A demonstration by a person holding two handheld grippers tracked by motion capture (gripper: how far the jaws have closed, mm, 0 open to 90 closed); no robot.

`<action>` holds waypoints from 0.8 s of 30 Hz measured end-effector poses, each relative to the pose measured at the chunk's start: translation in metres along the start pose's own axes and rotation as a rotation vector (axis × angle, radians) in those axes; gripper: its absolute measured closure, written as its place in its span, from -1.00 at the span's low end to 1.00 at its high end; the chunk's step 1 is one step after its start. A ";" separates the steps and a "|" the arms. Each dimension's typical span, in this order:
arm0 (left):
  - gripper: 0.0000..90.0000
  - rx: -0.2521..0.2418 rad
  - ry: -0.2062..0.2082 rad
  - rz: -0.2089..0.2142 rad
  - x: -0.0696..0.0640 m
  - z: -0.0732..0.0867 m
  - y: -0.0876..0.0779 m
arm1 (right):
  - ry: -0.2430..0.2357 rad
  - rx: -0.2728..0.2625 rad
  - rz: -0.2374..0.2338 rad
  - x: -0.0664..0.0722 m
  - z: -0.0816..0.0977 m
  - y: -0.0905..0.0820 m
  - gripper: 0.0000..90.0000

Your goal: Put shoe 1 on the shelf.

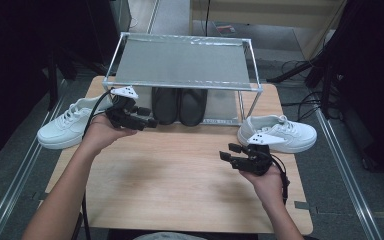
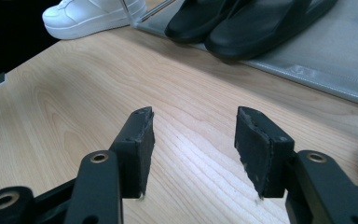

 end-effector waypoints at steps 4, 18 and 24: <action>-0.18 -0.014 -0.033 0.016 0.004 0.012 -0.004 | -0.008 -0.006 0.005 -0.004 -0.001 0.001 0.05; -0.20 -0.041 -0.075 -0.031 0.029 0.041 -0.023 | -0.036 0.024 -0.033 -0.004 -0.010 0.024 0.06; -0.21 -0.069 -0.097 -0.052 0.040 0.047 -0.037 | -0.034 0.024 -0.045 -0.005 -0.013 0.029 0.10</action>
Point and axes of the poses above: each handheld gripper's, and its own axes: y roughly forward along the jaws, z roughly out of its underside, x roughly to its left, the point moved 8 cm from there along y, roughly forward along the jaws, and after that the axes turned 15 degrees about -y, right-handed, at the moved point
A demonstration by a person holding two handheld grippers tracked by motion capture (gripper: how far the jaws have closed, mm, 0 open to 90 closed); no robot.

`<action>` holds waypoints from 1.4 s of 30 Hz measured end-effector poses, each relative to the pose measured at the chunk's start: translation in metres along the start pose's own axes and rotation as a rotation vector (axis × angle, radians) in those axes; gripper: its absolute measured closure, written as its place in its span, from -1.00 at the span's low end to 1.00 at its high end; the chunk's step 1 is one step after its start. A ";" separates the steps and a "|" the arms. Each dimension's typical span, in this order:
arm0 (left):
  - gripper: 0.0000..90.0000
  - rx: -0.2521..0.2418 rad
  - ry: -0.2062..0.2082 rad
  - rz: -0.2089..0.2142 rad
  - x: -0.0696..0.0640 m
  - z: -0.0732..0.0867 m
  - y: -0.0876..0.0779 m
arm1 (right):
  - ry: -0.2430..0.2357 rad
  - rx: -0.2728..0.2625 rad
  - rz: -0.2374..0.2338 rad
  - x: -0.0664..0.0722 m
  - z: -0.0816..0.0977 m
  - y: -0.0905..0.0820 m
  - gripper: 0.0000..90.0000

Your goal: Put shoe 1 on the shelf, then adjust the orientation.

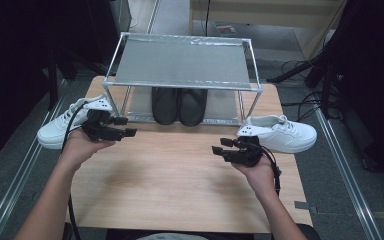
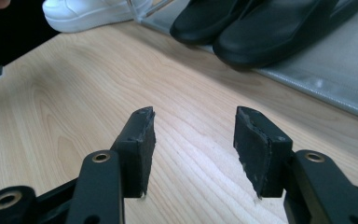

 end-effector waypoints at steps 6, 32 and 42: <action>-0.21 -0.021 -0.032 0.002 0.008 0.002 -0.009 | -0.008 0.002 -0.007 -0.002 -0.003 0.005 0.07; -0.21 -0.125 -0.194 -0.196 0.099 0.017 -0.066 | -0.022 0.033 -0.022 0.001 -0.001 0.012 0.06; -0.19 -0.113 -0.217 -0.279 0.129 0.011 -0.070 | 0.000 0.041 0.012 -0.001 0.008 0.001 0.06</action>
Point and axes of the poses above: each handheld gripper's, and its own axes: y roughly forward along the jaws, z roughly out of its underside, x roughly to its left, the point moved 8 cm from there along y, roughly forward along the jaws, and after that the axes turned 15 degrees about -y, right-handed, at the moved point
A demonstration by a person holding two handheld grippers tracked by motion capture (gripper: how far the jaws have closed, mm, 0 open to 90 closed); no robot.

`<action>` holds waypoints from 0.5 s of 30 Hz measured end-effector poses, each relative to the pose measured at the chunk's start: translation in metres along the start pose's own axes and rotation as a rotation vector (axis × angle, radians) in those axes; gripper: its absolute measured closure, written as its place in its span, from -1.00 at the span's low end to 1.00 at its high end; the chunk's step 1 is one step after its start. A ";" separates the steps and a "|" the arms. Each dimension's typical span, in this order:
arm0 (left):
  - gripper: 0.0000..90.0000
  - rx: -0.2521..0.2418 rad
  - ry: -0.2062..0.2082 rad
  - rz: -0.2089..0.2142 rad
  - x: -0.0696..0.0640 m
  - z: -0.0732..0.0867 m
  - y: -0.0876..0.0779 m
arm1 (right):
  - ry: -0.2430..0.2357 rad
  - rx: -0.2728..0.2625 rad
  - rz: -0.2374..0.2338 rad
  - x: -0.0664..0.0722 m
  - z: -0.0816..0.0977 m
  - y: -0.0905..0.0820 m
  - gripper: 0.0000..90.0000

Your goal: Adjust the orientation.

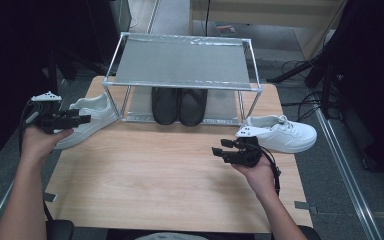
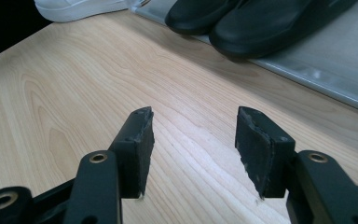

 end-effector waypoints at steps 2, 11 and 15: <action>-0.19 -0.012 -0.004 -0.001 0.005 -0.003 0.001 | 0.004 0.000 0.010 -0.001 0.003 -0.004 0.06; -0.19 -0.003 -0.024 -0.007 0.023 -0.009 0.019 | 0.037 -0.005 0.056 -0.005 0.015 -0.020 0.06; -0.17 0.007 -0.028 -0.008 0.027 -0.010 0.029 | 0.048 -0.002 0.069 -0.005 0.018 -0.024 0.07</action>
Point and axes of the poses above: each handheld gripper's, and its own axes: y roughly forward along the jaws, z roughly out of its underside, x roughly to its left, the point moved 8 cm from there along y, roughly forward along the jaws, and after that the axes turned 15 degrees about -y, right-handed, at the moved point
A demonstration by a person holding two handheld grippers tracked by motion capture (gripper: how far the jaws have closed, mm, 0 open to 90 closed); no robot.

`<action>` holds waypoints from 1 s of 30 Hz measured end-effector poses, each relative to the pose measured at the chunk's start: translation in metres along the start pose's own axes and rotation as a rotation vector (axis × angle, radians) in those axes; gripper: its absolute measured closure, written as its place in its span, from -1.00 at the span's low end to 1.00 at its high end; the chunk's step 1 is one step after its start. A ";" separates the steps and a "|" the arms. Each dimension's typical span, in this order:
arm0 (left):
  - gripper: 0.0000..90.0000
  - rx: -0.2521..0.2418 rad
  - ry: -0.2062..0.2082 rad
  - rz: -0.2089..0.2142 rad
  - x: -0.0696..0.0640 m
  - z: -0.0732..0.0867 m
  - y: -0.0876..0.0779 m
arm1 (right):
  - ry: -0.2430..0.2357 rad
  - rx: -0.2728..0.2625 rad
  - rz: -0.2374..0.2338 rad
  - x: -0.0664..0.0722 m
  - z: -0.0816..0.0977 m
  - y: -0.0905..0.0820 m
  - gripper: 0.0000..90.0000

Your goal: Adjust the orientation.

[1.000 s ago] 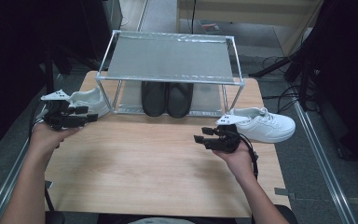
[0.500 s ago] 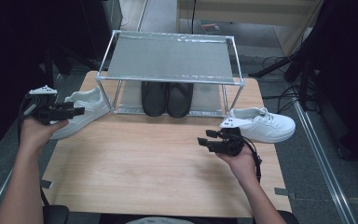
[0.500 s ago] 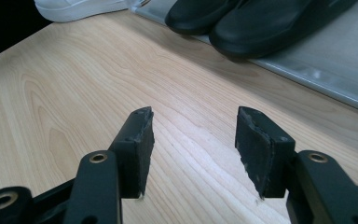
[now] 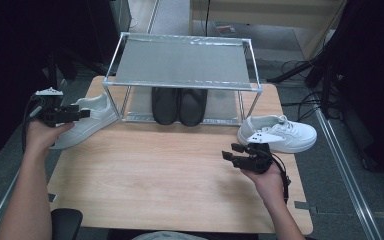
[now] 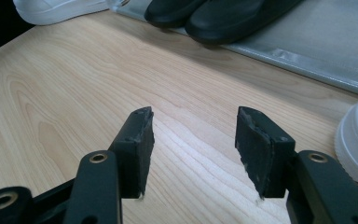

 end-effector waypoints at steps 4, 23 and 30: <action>-0.11 0.015 0.015 -0.010 0.004 0.002 0.008 | 0.007 0.000 0.009 -0.001 0.002 -0.003 0.07; 0.30 0.033 -0.010 0.069 0.005 0.012 0.016 | -0.002 0.006 0.005 0.001 0.003 0.000 0.06; 0.51 0.038 -0.031 0.066 0.007 0.012 0.012 | -0.005 0.003 -0.001 0.002 0.002 0.001 0.05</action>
Point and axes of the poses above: each handheld gripper's, and its own axes: y roughly forward along the jaws, z roughly out of its underside, x roughly to its left, the point moved 8 cm from there along y, roughly forward along the jaws, and after that the axes turned 15 degrees about -y, right-handed, at the moved point
